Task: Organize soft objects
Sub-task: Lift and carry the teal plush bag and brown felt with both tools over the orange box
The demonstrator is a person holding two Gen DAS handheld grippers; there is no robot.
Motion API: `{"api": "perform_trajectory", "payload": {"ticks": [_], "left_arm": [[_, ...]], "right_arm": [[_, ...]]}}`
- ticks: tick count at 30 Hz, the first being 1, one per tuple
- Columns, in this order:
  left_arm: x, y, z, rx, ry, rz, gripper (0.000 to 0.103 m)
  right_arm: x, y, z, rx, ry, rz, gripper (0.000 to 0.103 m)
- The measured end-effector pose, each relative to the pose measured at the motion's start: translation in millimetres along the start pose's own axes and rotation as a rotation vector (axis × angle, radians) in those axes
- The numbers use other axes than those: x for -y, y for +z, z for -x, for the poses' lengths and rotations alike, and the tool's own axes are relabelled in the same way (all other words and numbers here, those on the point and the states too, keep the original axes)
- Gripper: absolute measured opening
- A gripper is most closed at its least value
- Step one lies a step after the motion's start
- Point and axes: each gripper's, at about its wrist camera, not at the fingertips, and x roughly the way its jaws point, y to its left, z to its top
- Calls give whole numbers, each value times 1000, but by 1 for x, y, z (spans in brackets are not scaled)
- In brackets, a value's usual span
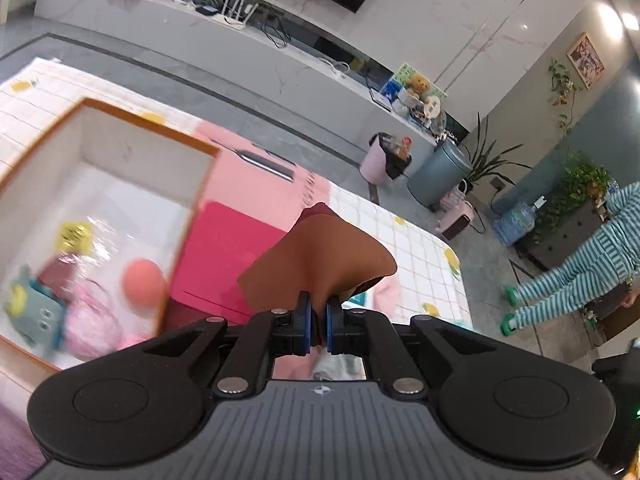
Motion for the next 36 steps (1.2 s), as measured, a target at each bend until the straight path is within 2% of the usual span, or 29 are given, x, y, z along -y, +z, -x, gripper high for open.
{"api": "perform_trajectory", "payload": {"ticks": [2, 7, 10, 13, 16, 18, 20, 24, 26, 29, 32, 36], "left_arm": [[-6, 6, 8, 11, 11, -20, 7], [-22, 14, 41, 138, 107, -91, 7], [-39, 21, 49, 120, 125, -76, 7], [-52, 31, 52, 105, 144, -101, 7], [-68, 38, 53, 112, 169, -120, 7], [-86, 43, 51, 103, 164, -100, 7], [-104, 48, 47, 90, 138, -104, 7], [-136, 50, 36, 124, 104, -126, 7], [-143, 47, 25, 160, 152, -150, 7], [-151, 41, 3, 179, 198, -172, 7], [-156, 38, -20, 143, 243, -191, 7], [-163, 30, -45, 135, 311, -238, 7]], "right_arm": [[-9, 12, 13, 43, 13, -12, 87], [-33, 40, 37, 140, 106, -62, 87], [-55, 59, 46, 186, 135, -49, 87], [-79, 79, 52, 240, 175, -44, 87], [-98, 101, 52, 295, 244, -101, 87], [-112, 116, 49, 342, 287, -117, 87], [-132, 129, 44, 383, 348, -76, 87], [-168, 152, 15, 372, 478, -2, 87], [-183, 160, -3, 355, 538, 10, 87], [-204, 167, -30, 353, 569, 37, 87], [-219, 175, -63, 336, 567, 90, 87], [-242, 176, -105, 241, 462, 284, 87]]}}
